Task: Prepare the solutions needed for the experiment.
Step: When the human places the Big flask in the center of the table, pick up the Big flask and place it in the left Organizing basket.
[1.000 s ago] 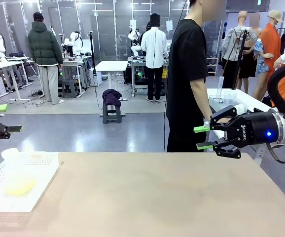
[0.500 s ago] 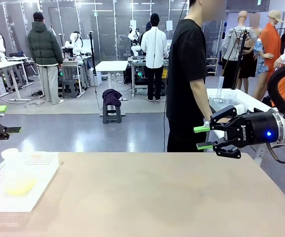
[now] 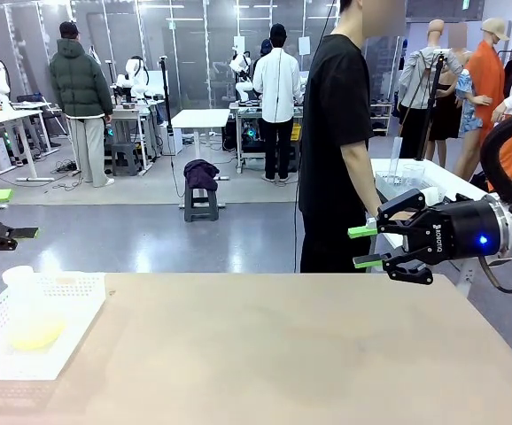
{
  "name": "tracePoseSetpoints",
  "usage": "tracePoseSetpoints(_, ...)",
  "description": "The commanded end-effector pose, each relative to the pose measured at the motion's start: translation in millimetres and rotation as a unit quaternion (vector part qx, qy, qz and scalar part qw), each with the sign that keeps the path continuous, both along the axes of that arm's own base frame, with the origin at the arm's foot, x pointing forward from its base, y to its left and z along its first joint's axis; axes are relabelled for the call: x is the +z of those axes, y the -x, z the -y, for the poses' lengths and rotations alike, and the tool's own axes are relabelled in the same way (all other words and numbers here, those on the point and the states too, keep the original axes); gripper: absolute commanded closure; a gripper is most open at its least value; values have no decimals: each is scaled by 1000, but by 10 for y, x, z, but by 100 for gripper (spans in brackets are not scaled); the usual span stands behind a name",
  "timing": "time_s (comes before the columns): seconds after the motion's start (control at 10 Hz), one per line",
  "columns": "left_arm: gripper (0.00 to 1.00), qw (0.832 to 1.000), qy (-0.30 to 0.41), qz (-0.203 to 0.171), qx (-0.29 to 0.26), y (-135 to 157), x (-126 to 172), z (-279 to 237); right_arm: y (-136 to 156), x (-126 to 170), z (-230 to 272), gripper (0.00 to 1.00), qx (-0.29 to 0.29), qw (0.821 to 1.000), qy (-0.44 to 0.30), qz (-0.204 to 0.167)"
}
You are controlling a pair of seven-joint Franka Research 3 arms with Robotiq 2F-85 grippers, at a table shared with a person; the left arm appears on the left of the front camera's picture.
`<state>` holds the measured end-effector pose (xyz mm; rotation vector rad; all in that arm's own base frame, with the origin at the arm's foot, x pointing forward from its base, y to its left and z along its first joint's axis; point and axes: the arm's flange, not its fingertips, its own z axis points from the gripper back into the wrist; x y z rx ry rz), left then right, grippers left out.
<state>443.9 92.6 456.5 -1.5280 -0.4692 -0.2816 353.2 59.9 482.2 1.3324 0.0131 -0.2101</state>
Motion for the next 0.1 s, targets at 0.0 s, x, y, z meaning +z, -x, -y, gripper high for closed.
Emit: tracePoseSetpoints(0.0, 0, 1000, 5, 0, 6, -14, 7, 22, 2, 13, 1, 54, -2, 1000, -7, -3)
